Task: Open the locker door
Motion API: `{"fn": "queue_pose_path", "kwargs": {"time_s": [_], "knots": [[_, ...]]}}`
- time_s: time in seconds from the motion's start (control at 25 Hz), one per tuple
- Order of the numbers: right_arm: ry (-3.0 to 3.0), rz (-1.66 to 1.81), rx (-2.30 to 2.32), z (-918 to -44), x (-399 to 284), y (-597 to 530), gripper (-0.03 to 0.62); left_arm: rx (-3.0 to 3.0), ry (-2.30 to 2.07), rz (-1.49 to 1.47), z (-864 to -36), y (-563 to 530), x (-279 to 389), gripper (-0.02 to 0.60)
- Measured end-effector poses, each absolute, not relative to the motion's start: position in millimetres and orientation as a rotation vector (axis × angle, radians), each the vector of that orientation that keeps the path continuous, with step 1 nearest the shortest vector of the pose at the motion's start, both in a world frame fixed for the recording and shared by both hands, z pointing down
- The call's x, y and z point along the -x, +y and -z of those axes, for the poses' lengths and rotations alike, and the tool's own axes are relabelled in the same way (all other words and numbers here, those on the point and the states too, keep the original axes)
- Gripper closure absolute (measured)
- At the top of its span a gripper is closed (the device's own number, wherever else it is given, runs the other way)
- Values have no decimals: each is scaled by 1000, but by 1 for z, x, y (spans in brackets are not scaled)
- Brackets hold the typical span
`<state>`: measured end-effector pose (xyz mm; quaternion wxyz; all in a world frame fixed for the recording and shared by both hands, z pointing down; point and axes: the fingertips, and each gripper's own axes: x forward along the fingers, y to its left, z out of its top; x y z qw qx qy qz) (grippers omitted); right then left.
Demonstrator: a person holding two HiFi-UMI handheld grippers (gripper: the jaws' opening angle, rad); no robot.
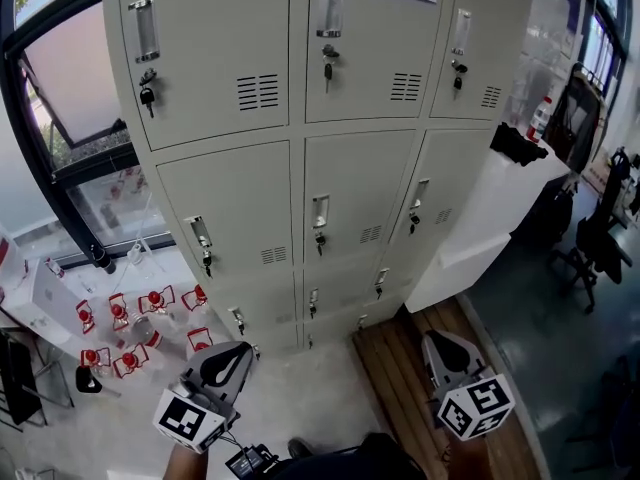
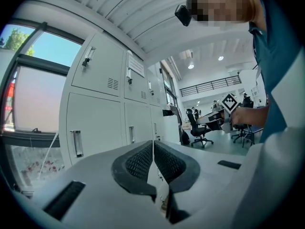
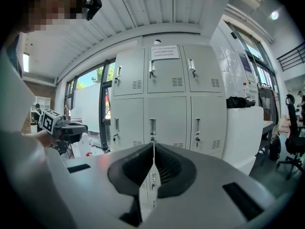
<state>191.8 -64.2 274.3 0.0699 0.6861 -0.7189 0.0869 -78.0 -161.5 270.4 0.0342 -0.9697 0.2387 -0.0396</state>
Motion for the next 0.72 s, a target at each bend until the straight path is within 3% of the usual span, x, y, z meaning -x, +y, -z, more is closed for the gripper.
{"fn": "queue_pose_path", "kwargs": {"time_s": [0.72], "knots": [[-2372,-283,-1735,-299,-151,-168,557,2928,1041,108,-285,-180,122,557]]}}
